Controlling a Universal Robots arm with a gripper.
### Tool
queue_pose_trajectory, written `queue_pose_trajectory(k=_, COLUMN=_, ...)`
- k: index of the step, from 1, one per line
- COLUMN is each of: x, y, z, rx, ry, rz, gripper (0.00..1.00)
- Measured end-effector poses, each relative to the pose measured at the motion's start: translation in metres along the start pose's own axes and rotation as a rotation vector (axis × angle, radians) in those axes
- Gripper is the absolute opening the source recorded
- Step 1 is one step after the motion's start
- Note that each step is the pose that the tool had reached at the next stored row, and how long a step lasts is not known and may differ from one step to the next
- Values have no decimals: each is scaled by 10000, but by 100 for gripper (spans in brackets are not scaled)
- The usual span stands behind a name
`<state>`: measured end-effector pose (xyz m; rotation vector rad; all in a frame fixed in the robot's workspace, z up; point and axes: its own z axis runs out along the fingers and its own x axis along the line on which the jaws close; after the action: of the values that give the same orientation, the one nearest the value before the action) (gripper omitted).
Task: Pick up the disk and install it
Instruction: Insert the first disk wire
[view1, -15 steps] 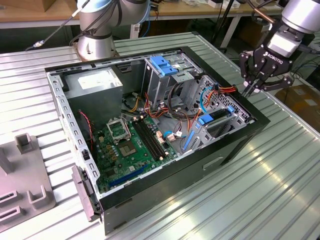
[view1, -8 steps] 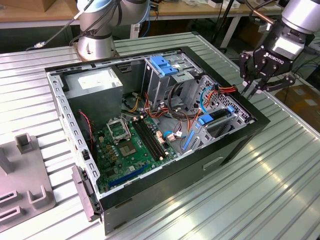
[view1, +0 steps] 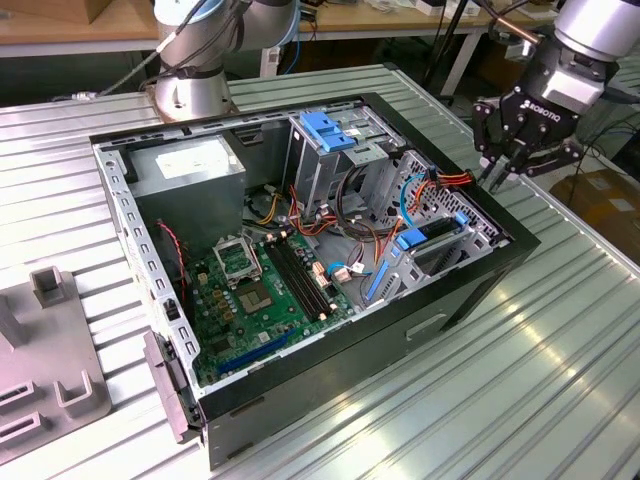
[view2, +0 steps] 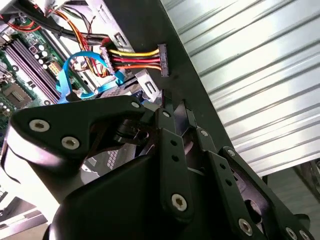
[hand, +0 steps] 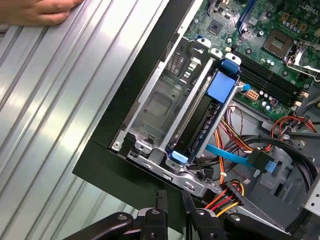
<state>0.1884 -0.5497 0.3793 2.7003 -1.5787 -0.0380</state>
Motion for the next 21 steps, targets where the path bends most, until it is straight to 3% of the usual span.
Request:
queue_pose_trajectory(k=7, x=-249, y=-140, z=1, rx=-8, ry=13, rz=-26, gripper=25)
queue_pose_trajectory(k=10, x=-308, y=-173, z=4, rx=-13, ry=24, rz=-397, gripper=25)
queue_pose_trajectory(k=19, x=-319, y=-191, z=15, rx=-28, ry=50, rz=-1451, gripper=26)
queue_pose_trajectory(k=20, x=-317, y=-193, z=18, rx=-30, ry=55, rz=-1642, gripper=33)
queue_pose_trajectory(k=21, x=-316, y=-195, z=21, rx=-31, ry=59, rz=-1817, gripper=33)
